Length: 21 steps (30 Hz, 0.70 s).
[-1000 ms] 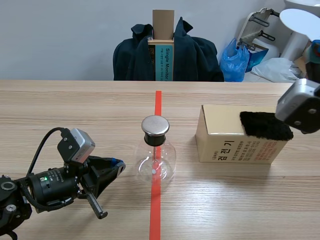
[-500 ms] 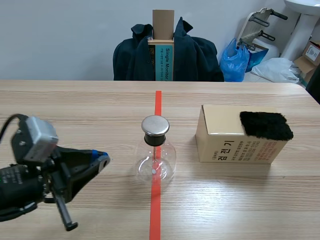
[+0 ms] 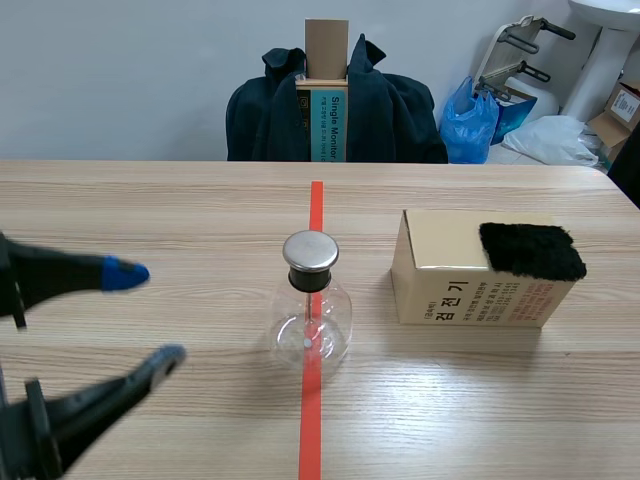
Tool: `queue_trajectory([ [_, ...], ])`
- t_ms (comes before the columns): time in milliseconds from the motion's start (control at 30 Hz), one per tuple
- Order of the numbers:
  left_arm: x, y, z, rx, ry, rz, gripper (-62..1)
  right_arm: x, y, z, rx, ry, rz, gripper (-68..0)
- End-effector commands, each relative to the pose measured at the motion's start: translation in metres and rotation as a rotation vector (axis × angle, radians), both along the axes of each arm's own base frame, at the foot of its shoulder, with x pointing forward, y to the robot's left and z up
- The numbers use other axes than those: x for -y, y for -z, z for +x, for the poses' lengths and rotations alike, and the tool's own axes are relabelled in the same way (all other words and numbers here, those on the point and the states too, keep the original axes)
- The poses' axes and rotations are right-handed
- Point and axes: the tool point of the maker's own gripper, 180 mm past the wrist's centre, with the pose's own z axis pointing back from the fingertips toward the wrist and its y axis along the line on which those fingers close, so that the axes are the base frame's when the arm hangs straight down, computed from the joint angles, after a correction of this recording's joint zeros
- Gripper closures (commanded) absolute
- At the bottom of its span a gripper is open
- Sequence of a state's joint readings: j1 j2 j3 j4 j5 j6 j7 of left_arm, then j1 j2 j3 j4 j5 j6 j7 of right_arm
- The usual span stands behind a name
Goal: Do the electroscope experiment.
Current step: 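Rub the plate on the fur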
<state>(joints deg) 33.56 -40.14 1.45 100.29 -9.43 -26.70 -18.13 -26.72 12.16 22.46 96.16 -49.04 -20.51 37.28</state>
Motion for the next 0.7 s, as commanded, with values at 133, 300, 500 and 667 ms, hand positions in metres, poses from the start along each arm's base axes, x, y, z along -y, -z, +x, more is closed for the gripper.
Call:
queue_trajectory([
  [133, 0.0, -0.009, 0.007, 0.019, -0.016, -0.031, -62.3, -0.013, 0.014, 0.004, -0.019, -0.047, 0.012, -0.7],
  [300, -0.001, -0.004, 0.007, 0.0, -0.021, -0.005, -62.3, -0.031, 0.038, 0.007, -0.079, -0.096, 0.017, -0.7],
  [500, -0.002, -0.002, 0.007, -0.009, -0.024, 0.002, -62.3, -0.046, 0.07, 0.006, -0.164, -0.134, 0.015, -0.7],
  [667, -0.002, -0.002, 0.007, -0.009, -0.024, 0.002, -62.3, -0.047, 0.09, 0.002, -0.221, -0.142, -0.004, -0.7],
])
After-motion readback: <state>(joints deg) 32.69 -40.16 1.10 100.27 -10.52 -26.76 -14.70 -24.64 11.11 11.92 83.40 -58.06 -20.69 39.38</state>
